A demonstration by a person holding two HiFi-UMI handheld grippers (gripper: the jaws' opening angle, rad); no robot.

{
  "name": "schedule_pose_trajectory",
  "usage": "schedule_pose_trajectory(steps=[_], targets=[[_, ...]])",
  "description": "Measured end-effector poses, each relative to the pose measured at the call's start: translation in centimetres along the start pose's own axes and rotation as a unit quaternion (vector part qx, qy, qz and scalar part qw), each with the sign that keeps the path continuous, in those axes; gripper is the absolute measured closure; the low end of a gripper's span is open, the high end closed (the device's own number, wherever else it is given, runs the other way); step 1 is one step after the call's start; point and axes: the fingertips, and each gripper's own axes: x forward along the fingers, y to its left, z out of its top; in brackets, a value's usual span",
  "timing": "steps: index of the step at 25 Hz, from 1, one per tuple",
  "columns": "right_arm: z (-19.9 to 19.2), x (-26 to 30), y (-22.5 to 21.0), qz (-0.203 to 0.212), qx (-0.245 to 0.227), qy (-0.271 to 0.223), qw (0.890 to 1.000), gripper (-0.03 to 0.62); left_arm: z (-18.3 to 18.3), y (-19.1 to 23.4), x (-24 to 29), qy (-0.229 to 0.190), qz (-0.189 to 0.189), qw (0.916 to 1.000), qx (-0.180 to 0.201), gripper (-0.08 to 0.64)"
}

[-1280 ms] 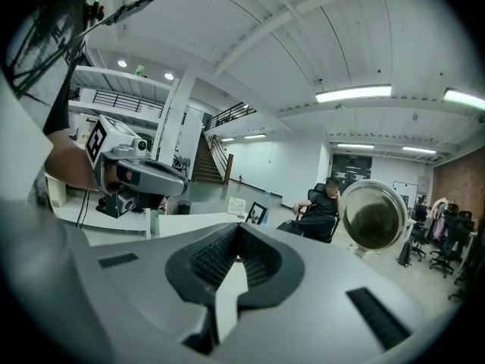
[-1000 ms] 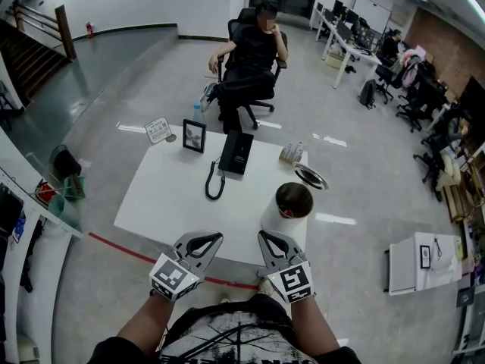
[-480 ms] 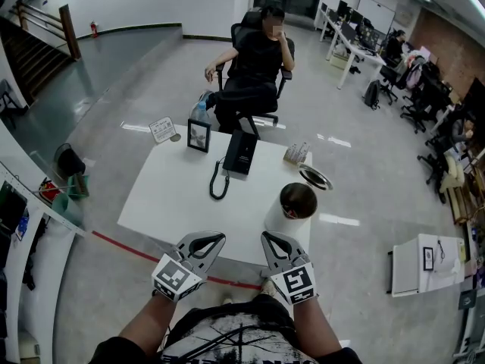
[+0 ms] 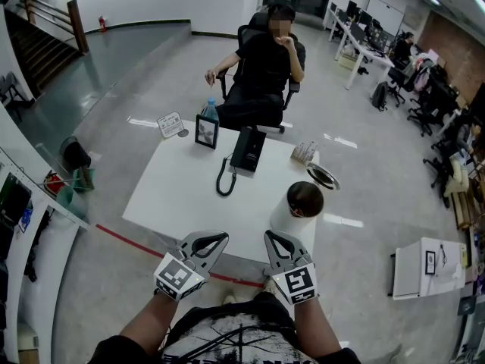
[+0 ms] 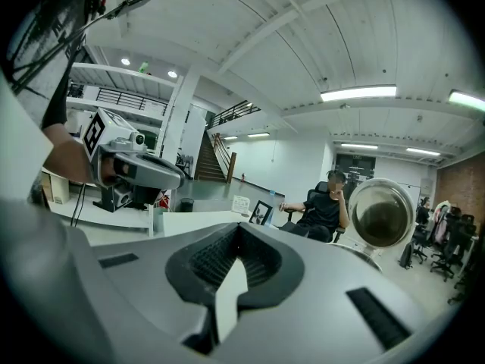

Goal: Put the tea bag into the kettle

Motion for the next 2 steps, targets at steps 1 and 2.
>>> schedule_pose_trajectory(steps=[1,2], targets=[[0.09,-0.06,0.09,0.001,-0.001,-0.001,1.000,0.583,0.01,-0.04,-0.12,0.000,0.001,1.0000,-0.001,0.552],[0.18,-0.11,0.17,0.001,-0.001,-0.002,1.000,0.583,0.02,-0.08,-0.25,-0.001,0.002,1.0000,-0.001,0.552]])
